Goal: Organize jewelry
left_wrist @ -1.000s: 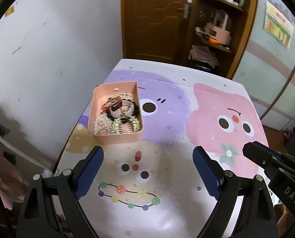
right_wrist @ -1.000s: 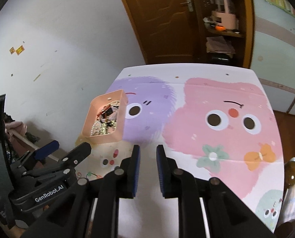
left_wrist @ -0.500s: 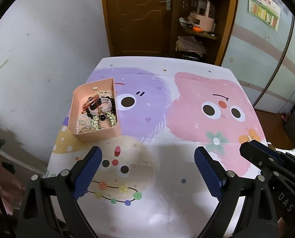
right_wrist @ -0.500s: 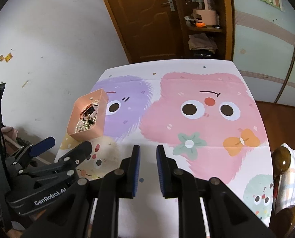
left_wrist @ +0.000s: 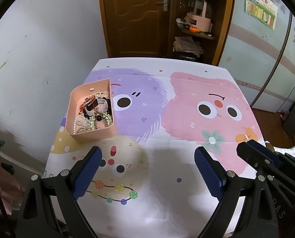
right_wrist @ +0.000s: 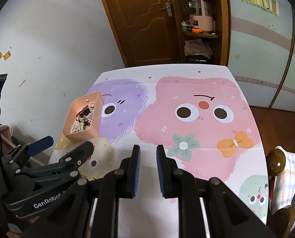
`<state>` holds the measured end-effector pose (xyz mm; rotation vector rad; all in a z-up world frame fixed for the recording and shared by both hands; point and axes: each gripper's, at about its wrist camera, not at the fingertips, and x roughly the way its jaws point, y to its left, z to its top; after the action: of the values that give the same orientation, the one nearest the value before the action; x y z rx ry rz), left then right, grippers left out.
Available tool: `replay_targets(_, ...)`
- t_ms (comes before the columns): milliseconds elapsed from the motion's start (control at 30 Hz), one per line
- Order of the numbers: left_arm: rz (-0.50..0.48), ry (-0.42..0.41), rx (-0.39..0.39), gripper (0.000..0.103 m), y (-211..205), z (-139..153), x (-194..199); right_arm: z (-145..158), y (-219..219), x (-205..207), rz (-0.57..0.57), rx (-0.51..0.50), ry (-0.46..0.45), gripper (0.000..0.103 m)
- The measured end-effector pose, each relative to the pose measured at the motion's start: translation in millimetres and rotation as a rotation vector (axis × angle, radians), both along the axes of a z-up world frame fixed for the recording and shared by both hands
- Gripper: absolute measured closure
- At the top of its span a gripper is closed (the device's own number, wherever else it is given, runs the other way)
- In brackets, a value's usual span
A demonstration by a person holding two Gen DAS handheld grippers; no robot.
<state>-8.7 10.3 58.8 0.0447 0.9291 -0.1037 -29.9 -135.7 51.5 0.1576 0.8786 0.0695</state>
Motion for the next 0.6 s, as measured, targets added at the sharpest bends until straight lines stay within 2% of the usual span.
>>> replay_targets(600,0.006,-0.005,0.002,0.010,-1.1,3.2,-3.4,-0.8,-0.6,-4.2,-0.009,0.005,0.000,0.086)
